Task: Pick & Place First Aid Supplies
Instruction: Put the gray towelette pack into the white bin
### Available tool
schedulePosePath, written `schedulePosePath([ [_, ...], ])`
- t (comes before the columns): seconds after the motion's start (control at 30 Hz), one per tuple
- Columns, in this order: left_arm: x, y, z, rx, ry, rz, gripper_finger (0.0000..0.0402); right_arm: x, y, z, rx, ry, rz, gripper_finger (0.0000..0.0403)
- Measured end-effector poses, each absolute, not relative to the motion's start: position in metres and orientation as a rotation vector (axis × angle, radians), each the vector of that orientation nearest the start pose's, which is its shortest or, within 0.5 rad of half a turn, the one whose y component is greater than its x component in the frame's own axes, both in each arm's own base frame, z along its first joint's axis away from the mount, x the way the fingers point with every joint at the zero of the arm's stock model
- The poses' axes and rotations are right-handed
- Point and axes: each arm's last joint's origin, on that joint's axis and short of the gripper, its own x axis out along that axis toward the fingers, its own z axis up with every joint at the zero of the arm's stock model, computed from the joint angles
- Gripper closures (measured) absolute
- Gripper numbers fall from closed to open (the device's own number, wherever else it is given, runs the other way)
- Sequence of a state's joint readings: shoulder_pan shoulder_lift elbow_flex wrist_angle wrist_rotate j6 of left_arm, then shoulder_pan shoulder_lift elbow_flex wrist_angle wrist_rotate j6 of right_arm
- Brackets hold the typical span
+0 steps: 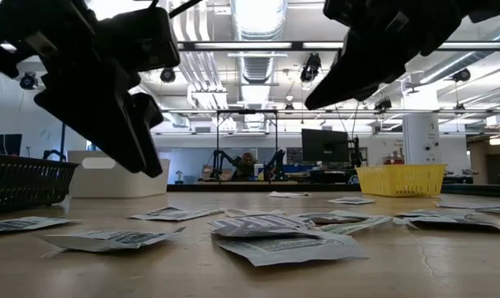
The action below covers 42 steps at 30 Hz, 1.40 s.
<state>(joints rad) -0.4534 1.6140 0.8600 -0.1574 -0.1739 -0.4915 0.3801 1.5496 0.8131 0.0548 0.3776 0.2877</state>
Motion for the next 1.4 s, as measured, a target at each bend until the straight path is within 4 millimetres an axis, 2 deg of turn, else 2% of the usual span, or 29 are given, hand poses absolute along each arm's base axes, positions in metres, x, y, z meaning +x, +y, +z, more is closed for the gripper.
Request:
schedulePosePath([
  [0.37,0.285,-0.129,0.152,-0.157,0.948,-0.006,0.0227,0.333,0.124,0.163,-0.111,0.635,0.053,0.0362],
  [0.53,0.288,-0.124,0.143,-0.152,0.979,0.020,0.0227,0.350,0.131,0.166,-0.181,0.631,0.101,0.0370],
  [0.8,0.291,-0.119,0.139,-0.162,0.995,0.035,0.0227,0.354,0.124,0.168,-0.217,0.639,0.114,0.0376],
  [1.07,0.293,-0.119,0.139,-0.183,0.989,0.024,0.0232,0.355,0.121,0.167,-0.213,0.617,0.203,0.0376],
  [1.23,0.294,-0.117,0.138,-0.230,0.992,0.051,0.0267,0.358,0.125,0.165,-0.271,0.555,0.340,0.0376],
  [1.4,0.294,-0.116,0.136,-0.285,1.001,0.072,0.0308,0.362,0.128,0.141,-0.372,0.584,0.392,0.0376],
])
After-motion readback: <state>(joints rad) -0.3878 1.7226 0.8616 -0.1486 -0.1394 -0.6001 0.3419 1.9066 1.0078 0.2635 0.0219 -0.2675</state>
